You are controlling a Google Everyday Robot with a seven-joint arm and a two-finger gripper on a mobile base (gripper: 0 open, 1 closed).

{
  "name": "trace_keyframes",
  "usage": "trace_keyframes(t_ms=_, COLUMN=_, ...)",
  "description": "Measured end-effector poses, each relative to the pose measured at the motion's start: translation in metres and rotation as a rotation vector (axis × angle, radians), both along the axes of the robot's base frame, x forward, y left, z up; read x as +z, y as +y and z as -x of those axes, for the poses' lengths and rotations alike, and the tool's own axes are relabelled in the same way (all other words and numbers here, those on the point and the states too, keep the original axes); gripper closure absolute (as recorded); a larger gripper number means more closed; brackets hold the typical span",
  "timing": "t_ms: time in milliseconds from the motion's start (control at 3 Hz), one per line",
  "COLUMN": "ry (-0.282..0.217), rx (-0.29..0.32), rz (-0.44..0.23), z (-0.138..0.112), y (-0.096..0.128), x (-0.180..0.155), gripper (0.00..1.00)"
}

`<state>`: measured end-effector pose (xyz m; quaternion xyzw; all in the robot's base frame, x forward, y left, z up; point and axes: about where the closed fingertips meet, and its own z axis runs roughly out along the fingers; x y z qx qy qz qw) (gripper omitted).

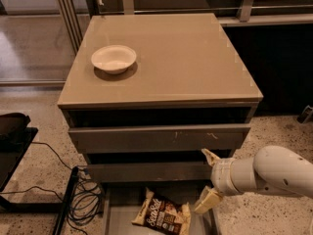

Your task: Pick brown chip bag from bottom drawer and place on counter

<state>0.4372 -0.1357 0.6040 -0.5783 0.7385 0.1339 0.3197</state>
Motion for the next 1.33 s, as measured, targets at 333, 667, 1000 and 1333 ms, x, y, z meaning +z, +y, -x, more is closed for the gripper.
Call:
trace_keyframes(t_ms=333, ry=0.014, rx=0.016, rz=-0.019, z=-0.005, y=0.002, x=-0.019, gripper=0.00)
trace_keyframes(t_ms=667, ry=0.008, rx=0.054, rz=0.001, z=-0.015, y=0.007, x=-0.076, gripper=0.00)
trace_keyframes(t_ms=1000, ry=-0.013, rx=0.066, rz=-0.012, z=-0.032, y=0.006, x=-0.133, gripper=0.00)
trace_keyframes(t_ms=1333, ry=-0.016, rx=0.084, rz=-0.043, z=-0.040, y=0.006, x=-0.183, gripper=0.00)
